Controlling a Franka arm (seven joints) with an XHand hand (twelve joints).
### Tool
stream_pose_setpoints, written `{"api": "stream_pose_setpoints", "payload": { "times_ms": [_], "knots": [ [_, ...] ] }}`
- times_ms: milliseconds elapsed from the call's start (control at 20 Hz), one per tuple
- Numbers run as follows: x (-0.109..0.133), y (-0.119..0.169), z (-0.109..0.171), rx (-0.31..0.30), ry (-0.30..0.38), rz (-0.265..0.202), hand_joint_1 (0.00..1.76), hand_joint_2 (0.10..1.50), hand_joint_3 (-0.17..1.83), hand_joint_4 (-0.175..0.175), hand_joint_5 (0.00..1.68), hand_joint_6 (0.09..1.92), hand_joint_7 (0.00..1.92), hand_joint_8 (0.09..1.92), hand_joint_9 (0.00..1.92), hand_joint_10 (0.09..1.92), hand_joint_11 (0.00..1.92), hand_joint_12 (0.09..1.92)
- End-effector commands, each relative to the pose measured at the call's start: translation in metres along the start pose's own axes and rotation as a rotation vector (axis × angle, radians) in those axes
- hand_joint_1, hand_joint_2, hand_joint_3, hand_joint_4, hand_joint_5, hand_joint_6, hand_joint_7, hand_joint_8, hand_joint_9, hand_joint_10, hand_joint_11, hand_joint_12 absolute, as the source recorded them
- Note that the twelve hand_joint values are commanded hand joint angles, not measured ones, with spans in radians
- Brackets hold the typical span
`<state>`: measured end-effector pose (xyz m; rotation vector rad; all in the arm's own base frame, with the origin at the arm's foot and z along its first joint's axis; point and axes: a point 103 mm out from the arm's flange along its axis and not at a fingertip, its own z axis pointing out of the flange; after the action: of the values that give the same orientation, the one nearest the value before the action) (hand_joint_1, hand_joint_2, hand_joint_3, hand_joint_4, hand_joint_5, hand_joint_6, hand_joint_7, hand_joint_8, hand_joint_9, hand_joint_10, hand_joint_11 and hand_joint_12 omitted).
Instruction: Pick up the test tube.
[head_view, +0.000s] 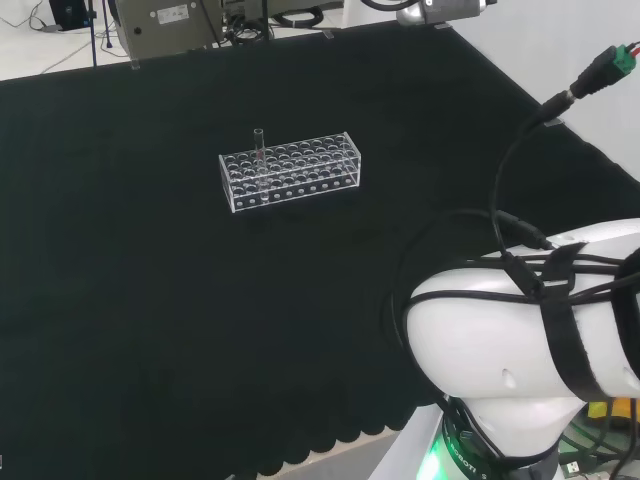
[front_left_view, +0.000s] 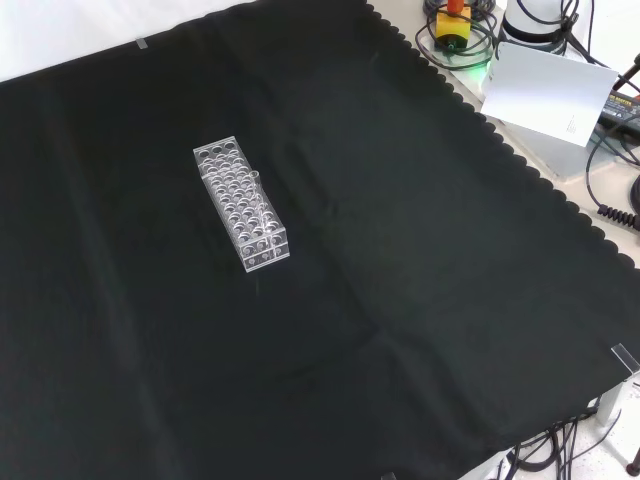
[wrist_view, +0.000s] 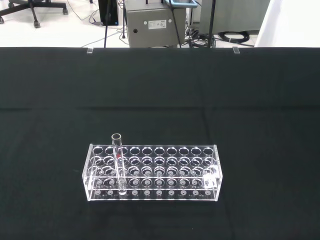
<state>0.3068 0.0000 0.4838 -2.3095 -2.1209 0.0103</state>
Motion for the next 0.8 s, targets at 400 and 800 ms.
{"api": "stream_pose_setpoints", "payload": {
  "times_ms": [400,800],
  "knots": [
    [0.008,0.012,0.004,0.009,0.005,-0.025,0.51,0.86,0.36,-0.076,0.14,0.10,0.00,0.72,0.00,0.75,0.00,1.39],
    [0.018,0.052,0.018,0.013,0.063,-0.102,0.54,0.87,0.32,-0.087,0.22,0.09,0.05,0.86,0.02,0.94,0.00,1.54]
  ]
}}
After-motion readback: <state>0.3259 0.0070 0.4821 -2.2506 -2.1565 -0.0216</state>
